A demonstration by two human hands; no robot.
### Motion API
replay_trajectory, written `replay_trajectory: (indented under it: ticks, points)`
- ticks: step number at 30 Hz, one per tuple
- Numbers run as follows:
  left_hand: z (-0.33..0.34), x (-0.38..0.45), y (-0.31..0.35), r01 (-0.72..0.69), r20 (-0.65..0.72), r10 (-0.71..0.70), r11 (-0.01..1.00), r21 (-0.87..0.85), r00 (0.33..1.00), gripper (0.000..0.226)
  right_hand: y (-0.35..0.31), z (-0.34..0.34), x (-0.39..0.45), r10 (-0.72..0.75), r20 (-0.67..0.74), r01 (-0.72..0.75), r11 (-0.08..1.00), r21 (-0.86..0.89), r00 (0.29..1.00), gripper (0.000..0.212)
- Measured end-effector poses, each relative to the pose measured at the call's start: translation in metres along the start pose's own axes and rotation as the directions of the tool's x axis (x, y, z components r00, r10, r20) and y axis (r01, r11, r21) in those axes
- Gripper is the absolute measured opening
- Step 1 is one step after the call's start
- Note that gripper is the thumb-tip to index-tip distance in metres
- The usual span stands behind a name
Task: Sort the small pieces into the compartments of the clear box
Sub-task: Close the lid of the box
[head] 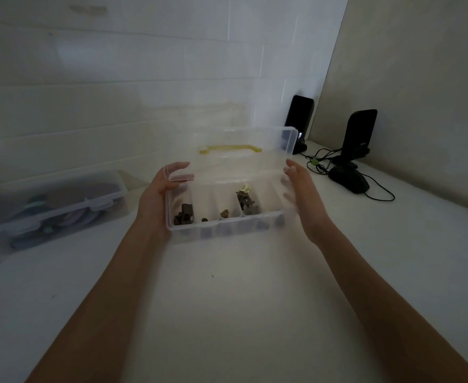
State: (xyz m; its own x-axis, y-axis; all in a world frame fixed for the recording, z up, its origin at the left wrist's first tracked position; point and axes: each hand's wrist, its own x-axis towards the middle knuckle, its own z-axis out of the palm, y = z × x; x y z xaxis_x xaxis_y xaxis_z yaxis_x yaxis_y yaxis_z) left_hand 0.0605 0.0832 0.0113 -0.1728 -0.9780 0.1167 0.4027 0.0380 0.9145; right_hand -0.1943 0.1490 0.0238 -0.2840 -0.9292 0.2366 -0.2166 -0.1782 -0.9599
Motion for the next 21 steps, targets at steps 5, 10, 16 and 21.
replay_trajectory:
  ticks: [5, 10, 16, 21]
  points:
    - [0.003, 0.000, 0.002, 0.012, 0.061, 0.002, 0.973, -0.229, 0.998, 0.041, 0.001, -0.002, 0.004, 0.132, -0.099, -0.088, 0.927, 0.364, 0.986, 0.035]
    - [0.006, 0.004, -0.002, 0.022, -0.001, -0.022, 0.991, -0.134, 1.000, 0.058, -0.003, -0.010, 0.006, 0.206, -0.045, -0.159, 0.860, 0.485, 0.978, 0.048]
    - [0.008, 0.004, -0.002, 0.066, -0.085, -0.074, 0.993, -0.099, 0.994, 0.048, -0.005, -0.013, 0.006, 0.256, 0.023, -0.229, 0.817, 0.530, 0.966, 0.050]
    - [0.011, -0.001, -0.005, 0.134, -0.085, -0.144, 0.984, -0.120, 0.986, 0.017, -0.002, -0.015, 0.006, 0.313, 0.015, -0.259, 0.758, 0.599, 0.950, 0.044]
